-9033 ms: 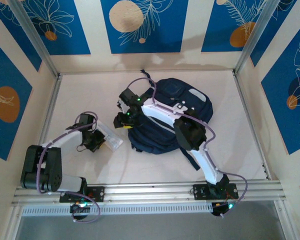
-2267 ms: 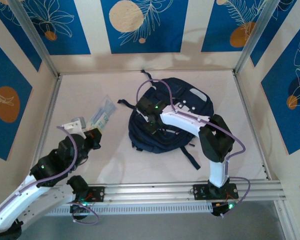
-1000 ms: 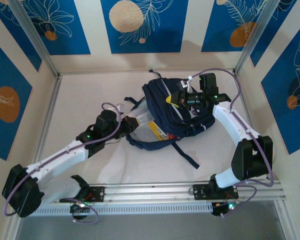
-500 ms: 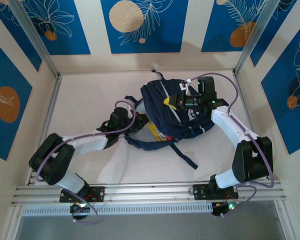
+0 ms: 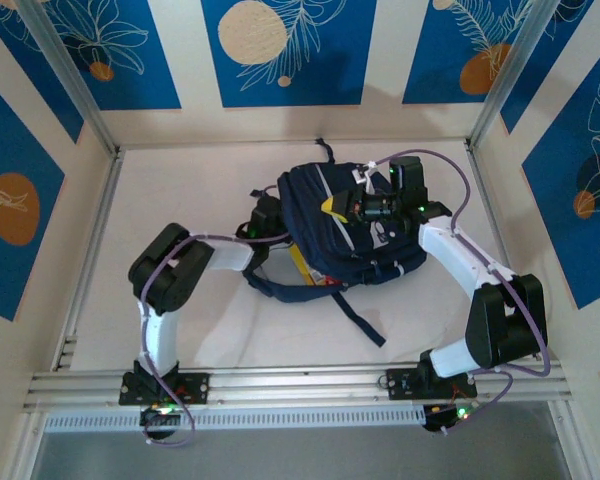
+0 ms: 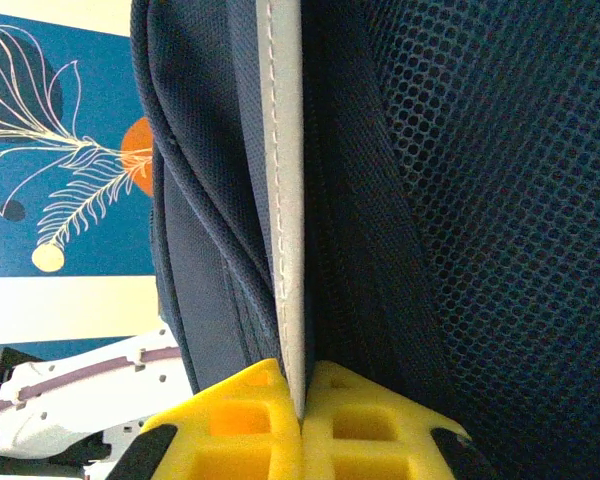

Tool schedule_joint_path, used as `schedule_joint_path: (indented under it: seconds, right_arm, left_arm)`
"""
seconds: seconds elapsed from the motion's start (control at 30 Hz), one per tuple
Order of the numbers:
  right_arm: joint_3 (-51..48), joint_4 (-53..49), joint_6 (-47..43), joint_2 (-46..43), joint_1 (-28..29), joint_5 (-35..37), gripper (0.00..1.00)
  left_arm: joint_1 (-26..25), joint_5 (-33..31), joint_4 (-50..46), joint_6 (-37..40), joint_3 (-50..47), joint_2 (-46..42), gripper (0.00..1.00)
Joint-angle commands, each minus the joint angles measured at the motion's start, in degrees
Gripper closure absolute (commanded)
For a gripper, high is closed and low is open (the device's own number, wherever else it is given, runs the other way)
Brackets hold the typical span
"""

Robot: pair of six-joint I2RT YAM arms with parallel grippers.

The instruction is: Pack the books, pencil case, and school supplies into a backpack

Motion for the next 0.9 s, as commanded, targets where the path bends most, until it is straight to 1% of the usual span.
schedule_joint_path:
  seconds: [0.0,0.1,0.17,0.27,0.33,0.43,0.47,0.5,0.67,0.77,0.87]
  right_arm:
    - [0.68,5.35,2.71,-0.34,1.64,-5.99,1.0]
    - [1.61,6.03,3.05,1.29,2.71,-5.78,1.0]
    - [2.34,5.96,2.77,2.37,3.4,-5.93,1.0]
    - [2.55,6.57,2.97,3.19,4.03,-5.57,1.0]
    - [2.6,6.77,2.93,3.45,4.18,-5.41,1.0]
    - [2.55,6.45,2.55,3.39,4.0,-5.22,1.0]
    - [2.63,5.74,2.23,3.24,3.85,-4.98,1.0]
    - [2.72,4.93,1.76,3.04,3.54,-4.67,1.0]
    - [3.31,-1.25,-1.93,1.48,1.64,-1.59,1.0]
    - [3.69,-4.67,-3.51,0.7,0.49,1.21,1.0]
    - [3.95,-7.15,-4.56,0.16,-0.17,3.91,1.0]
  left_arm:
    - [-2.08,1.64,2.98,-1.45,5.53,3.12,0.93]
    - [-3.36,-0.08,0.05,-1.88,8.35,6.0,0.92]
    - [-3.74,-1.16,-0.17,-2.67,9.94,8.26,0.91]
    - [-4.48,-1.86,0.57,-5.13,13.27,11.35,0.86]
    - [-4.86,-0.7,-0.47,-5.43,16.13,12.6,0.79]
    - [-5.1,0.2,-1.45,-4.76,17.35,12.46,0.61]
    - [-5.0,0.07,-1.35,-4.61,16.48,11.78,0.53]
    - [-4.8,-0.29,-1.05,-4.51,14.88,10.81,0.48]
    - [-2.66,-1.32,2.17,-5.55,4.88,4.82,0.37]
    - [-1.74,-0.23,1.24,-3.6,-0.44,-0.04,0.36]
    - [-1.11,1.55,-1.71,-0.67,-4.49,-5.05,0.38]
